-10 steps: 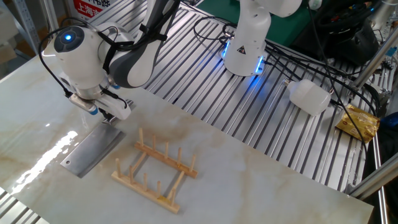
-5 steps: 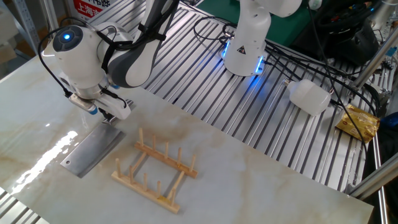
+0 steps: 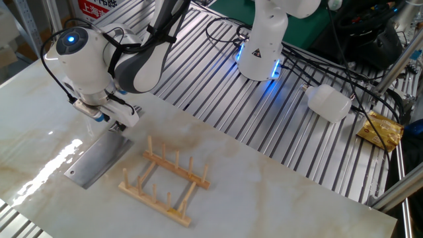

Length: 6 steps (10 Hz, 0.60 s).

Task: Put the knife on the knife rack

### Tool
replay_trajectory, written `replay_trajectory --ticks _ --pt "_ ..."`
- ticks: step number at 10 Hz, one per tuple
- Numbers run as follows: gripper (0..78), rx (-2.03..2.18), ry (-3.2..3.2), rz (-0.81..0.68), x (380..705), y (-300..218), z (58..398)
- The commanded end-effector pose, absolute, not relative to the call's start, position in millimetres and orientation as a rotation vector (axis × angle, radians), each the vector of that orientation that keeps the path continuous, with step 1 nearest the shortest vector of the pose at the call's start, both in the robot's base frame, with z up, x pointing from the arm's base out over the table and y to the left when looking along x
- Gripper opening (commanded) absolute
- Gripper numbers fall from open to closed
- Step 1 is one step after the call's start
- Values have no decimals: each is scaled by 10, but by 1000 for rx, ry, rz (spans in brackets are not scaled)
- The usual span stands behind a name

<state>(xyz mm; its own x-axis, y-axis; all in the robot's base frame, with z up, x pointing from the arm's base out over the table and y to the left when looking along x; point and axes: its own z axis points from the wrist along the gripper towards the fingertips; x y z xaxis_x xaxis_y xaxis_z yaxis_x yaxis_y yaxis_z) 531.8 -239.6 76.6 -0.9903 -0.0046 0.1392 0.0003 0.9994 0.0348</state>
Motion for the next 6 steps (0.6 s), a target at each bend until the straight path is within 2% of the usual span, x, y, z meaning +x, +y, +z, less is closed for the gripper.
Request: replay_trajectory --ticks 1,6 --pt "774 5 -3005 -49 5327 -2402 779" --pt "774 32 -2983 -40 5334 -2388 733"
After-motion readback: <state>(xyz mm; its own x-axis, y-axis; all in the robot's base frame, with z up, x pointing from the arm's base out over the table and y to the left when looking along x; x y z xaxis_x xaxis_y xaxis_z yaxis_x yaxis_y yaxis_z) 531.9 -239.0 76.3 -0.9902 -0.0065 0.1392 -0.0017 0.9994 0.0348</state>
